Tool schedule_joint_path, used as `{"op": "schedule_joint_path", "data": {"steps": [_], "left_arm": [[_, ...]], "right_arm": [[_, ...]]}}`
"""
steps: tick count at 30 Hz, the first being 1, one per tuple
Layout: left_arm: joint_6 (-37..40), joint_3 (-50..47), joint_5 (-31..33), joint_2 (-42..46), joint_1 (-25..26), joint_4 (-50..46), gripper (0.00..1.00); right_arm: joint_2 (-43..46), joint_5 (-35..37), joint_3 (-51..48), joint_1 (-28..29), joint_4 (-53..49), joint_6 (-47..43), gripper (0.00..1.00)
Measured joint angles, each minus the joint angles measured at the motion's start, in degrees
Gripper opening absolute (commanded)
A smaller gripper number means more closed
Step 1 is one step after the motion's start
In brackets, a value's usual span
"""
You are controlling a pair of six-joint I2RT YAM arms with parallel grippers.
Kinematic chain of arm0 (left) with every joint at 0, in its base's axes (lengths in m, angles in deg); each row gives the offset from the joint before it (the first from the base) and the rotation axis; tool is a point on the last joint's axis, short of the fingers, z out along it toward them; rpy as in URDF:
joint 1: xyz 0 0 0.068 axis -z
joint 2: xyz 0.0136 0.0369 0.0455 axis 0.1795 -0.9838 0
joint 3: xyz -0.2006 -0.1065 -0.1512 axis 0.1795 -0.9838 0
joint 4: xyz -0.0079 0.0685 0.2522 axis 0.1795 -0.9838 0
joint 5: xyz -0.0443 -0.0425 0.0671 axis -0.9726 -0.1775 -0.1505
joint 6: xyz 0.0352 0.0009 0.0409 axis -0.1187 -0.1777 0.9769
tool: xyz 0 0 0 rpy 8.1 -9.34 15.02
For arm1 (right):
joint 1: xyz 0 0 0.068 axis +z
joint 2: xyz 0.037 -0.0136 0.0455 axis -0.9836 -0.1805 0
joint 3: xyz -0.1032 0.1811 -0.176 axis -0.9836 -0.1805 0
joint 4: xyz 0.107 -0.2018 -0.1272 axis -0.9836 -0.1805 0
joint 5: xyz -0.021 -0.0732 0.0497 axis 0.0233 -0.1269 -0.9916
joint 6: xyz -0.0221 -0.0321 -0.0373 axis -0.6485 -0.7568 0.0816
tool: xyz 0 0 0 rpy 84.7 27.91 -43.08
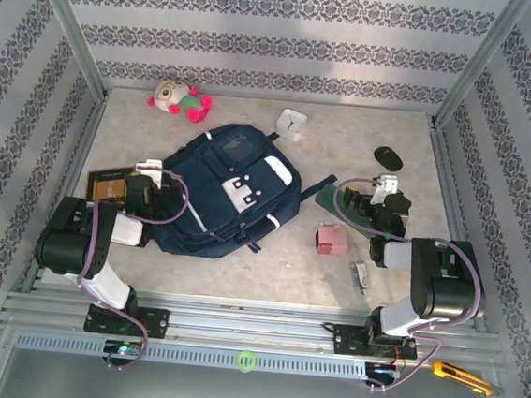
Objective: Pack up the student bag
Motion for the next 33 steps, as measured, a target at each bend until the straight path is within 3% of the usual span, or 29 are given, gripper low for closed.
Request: {"op": "schedule_joint_path", "data": {"steps": [33], "left_arm": [[0.15,0.00,-1.77,1.92,-0.02,-1.27,0.99]], "right_arm": [[0.02,0.52,0.00,0.00,-0.09,0.11,0.98]]}}
